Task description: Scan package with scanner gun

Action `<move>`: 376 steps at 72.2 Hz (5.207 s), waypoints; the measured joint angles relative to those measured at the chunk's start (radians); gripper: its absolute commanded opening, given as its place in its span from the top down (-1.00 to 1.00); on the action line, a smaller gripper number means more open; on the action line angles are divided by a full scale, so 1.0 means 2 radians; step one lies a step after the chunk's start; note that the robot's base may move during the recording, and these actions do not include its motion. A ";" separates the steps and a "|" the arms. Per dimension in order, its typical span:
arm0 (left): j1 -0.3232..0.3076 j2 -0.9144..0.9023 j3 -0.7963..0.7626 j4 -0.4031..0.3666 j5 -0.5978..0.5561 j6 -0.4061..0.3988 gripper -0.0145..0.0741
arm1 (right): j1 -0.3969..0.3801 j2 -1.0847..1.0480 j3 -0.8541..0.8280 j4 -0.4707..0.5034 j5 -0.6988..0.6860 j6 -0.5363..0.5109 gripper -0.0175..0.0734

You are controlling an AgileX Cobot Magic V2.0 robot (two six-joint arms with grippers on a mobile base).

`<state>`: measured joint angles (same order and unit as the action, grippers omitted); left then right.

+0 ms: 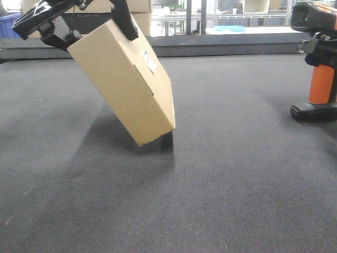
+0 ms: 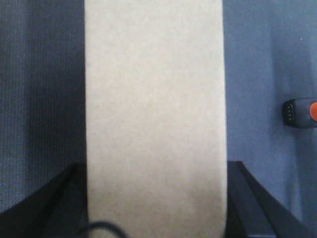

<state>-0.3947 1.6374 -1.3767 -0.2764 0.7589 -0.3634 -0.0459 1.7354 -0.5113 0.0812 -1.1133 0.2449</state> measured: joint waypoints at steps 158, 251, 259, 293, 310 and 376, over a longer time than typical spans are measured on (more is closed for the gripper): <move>0.000 0.000 0.000 0.000 0.012 0.000 0.92 | 0.001 -0.107 -0.015 -0.008 0.149 -0.281 0.97; 0.000 0.000 0.000 0.000 0.024 0.000 0.92 | 0.001 0.017 -0.015 -0.006 -0.014 -0.022 0.97; 0.000 0.000 0.000 0.000 0.024 0.000 0.92 | 0.001 0.017 -0.015 -0.007 -0.016 -0.020 0.97; 0.000 0.000 0.000 0.000 0.024 0.000 0.92 | 0.001 0.017 -0.015 -0.007 -0.017 -0.020 0.17; 0.000 0.000 0.000 0.000 0.024 0.000 0.92 | 0.001 0.017 -0.015 -0.006 -0.025 -0.020 -0.42; 0.010 0.000 -0.006 -0.001 0.031 0.000 0.92 | 0.001 -0.028 0.048 -0.061 -0.005 -0.019 -0.62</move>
<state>-0.3756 1.6374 -1.3886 -0.2784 0.8211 -0.3634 -0.0438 1.6794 -0.4144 -0.0402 -1.1229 0.2071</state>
